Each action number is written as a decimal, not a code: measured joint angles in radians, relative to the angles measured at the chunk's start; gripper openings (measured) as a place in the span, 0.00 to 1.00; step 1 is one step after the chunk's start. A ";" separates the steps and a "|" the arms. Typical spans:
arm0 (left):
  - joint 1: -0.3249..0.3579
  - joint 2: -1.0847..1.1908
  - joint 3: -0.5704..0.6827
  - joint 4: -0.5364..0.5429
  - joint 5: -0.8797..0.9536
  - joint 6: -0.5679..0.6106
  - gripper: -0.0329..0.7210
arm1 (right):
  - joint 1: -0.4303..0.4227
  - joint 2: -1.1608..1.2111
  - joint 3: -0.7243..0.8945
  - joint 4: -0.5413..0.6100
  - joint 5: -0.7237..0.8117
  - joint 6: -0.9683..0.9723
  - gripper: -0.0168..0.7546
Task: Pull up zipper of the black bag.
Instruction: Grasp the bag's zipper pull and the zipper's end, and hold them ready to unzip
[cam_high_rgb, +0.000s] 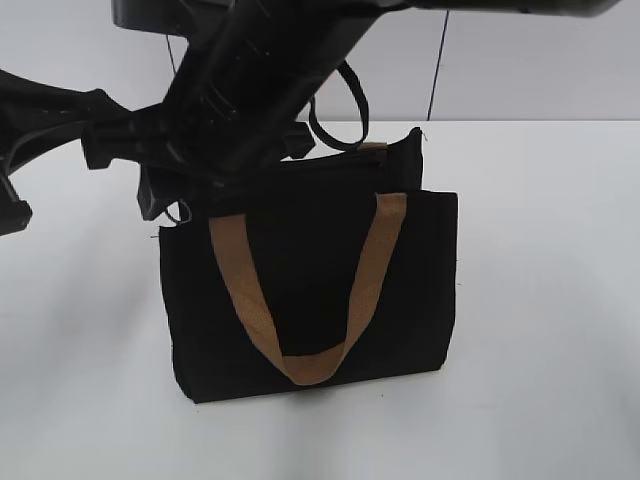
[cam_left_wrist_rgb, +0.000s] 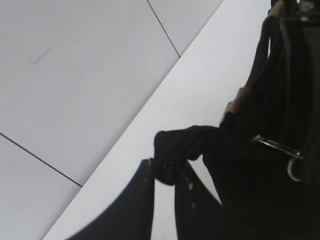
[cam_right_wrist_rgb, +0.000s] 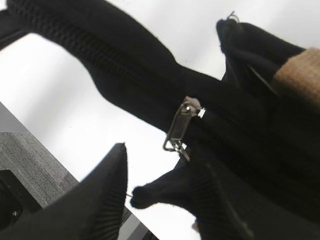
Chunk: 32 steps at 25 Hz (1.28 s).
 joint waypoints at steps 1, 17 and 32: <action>0.000 -0.005 0.000 0.000 0.001 0.000 0.14 | 0.000 0.000 0.000 0.000 0.001 0.000 0.45; 0.000 -0.016 0.000 0.001 0.038 -0.002 0.14 | 0.000 0.037 0.000 -0.004 -0.023 -0.001 0.39; 0.000 -0.016 0.000 0.001 -0.012 -0.002 0.14 | 0.000 0.035 0.000 -0.072 -0.005 0.000 0.02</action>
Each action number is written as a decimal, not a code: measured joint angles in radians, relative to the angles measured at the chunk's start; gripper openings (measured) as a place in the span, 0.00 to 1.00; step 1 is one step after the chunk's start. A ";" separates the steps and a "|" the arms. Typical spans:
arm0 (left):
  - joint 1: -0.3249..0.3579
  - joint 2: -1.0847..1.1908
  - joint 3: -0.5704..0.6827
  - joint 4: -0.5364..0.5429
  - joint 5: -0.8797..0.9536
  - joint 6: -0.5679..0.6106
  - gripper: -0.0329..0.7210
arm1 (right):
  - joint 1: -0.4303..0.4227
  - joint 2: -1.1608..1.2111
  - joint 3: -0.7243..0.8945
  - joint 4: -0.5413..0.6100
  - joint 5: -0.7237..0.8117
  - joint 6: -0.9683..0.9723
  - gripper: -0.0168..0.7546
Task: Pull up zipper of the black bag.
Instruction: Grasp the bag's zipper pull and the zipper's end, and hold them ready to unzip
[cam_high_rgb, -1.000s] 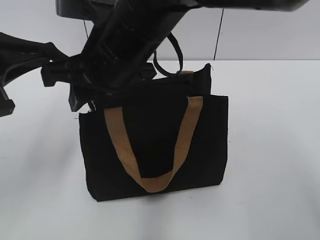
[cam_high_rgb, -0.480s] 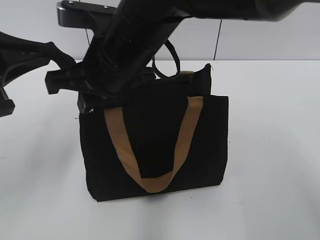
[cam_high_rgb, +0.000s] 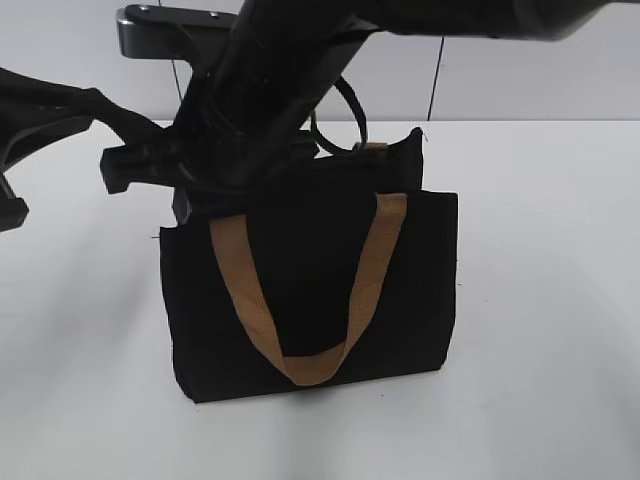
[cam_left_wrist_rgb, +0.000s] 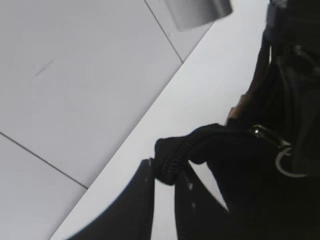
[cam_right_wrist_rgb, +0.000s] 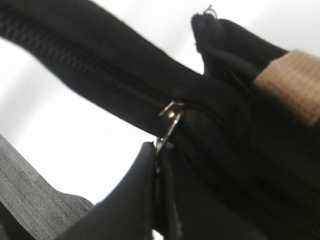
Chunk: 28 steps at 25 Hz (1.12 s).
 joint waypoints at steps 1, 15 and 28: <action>0.000 0.000 0.000 0.000 -0.023 -0.001 0.14 | 0.000 -0.005 0.000 0.000 0.003 -0.001 0.02; -0.004 0.000 0.001 0.006 -0.188 -0.096 0.14 | -0.026 -0.072 0.000 -0.006 0.077 -0.008 0.02; -0.006 0.000 0.002 0.009 -0.223 -0.099 0.14 | -0.172 -0.079 0.000 -0.021 0.292 -0.089 0.02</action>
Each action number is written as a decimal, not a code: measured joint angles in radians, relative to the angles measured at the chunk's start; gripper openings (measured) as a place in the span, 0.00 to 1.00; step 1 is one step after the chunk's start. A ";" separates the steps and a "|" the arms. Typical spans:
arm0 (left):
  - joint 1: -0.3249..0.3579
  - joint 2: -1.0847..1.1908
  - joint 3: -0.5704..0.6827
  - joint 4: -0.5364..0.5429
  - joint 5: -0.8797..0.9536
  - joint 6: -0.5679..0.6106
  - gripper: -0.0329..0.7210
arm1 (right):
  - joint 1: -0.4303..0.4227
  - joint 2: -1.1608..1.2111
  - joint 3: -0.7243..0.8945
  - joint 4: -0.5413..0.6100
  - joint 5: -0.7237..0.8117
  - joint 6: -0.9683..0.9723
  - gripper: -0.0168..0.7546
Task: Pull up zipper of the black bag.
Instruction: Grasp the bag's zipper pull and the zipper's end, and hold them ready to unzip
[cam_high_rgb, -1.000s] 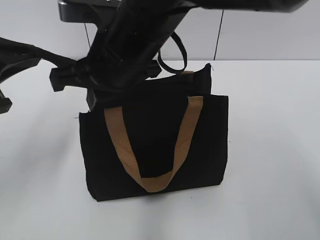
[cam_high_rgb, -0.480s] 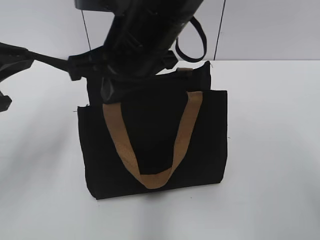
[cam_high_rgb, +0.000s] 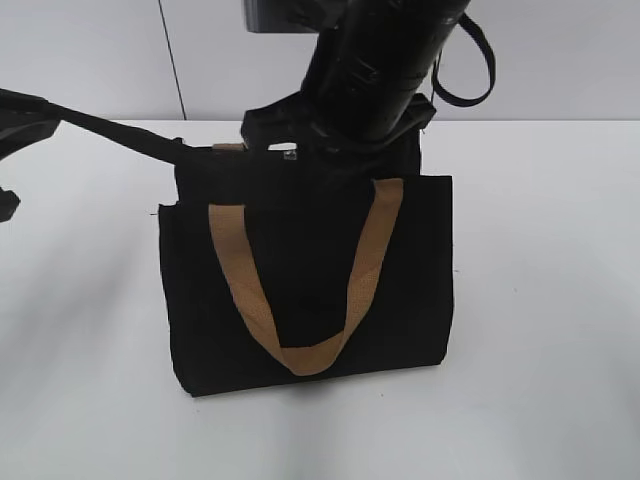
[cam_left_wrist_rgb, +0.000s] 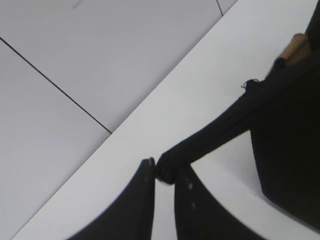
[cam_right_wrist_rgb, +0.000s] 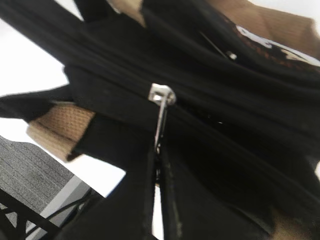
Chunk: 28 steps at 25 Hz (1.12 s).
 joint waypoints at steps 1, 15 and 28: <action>0.000 0.000 0.000 0.000 -0.006 -0.001 0.14 | -0.011 -0.001 0.000 -0.005 0.013 -0.004 0.02; -0.002 0.000 0.000 0.000 0.009 -0.001 0.14 | -0.132 -0.078 0.000 -0.121 0.145 -0.023 0.02; 0.000 0.000 0.000 -0.002 0.019 -0.001 0.07 | -0.147 -0.109 0.000 -0.063 0.150 -0.091 0.18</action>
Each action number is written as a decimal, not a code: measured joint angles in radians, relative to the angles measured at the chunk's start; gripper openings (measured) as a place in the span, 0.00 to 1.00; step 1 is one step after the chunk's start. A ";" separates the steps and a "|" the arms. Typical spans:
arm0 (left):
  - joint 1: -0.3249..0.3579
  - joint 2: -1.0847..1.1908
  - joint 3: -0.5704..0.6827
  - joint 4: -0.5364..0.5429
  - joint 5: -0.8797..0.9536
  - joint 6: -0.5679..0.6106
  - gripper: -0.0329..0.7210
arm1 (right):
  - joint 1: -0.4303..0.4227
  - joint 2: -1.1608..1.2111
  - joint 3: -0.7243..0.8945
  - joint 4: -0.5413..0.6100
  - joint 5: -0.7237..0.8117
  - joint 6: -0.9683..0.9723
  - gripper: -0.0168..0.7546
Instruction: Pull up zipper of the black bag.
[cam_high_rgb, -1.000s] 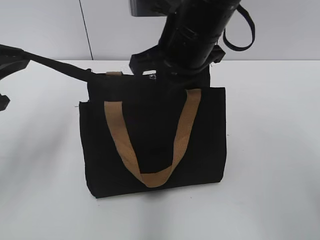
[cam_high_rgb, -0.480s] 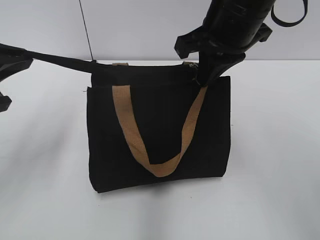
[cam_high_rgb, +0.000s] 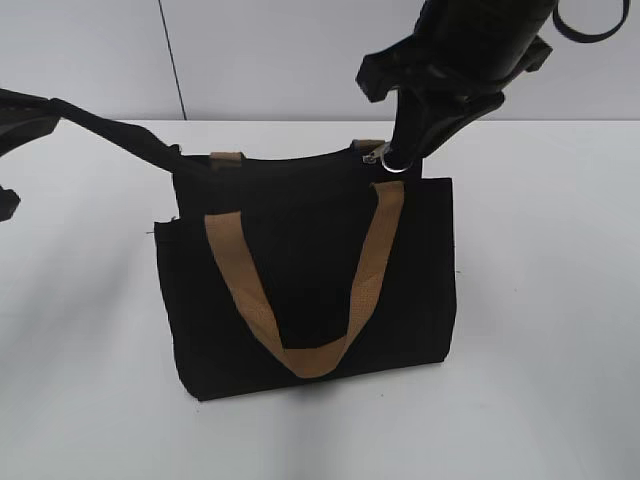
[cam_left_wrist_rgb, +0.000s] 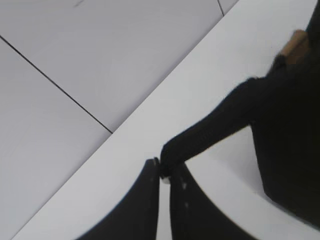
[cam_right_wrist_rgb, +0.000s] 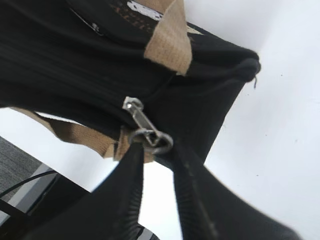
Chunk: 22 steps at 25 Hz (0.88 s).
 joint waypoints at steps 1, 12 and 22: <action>0.002 0.000 0.000 0.000 0.011 -0.005 0.07 | -0.002 -0.015 0.000 0.013 -0.001 -0.005 0.26; 0.003 -0.013 0.000 0.003 0.113 -0.344 0.73 | -0.004 -0.100 0.000 0.036 -0.005 -0.045 0.52; 0.003 -0.154 -0.009 0.638 0.282 -1.210 0.80 | -0.004 -0.152 0.000 -0.170 -0.004 -0.055 0.52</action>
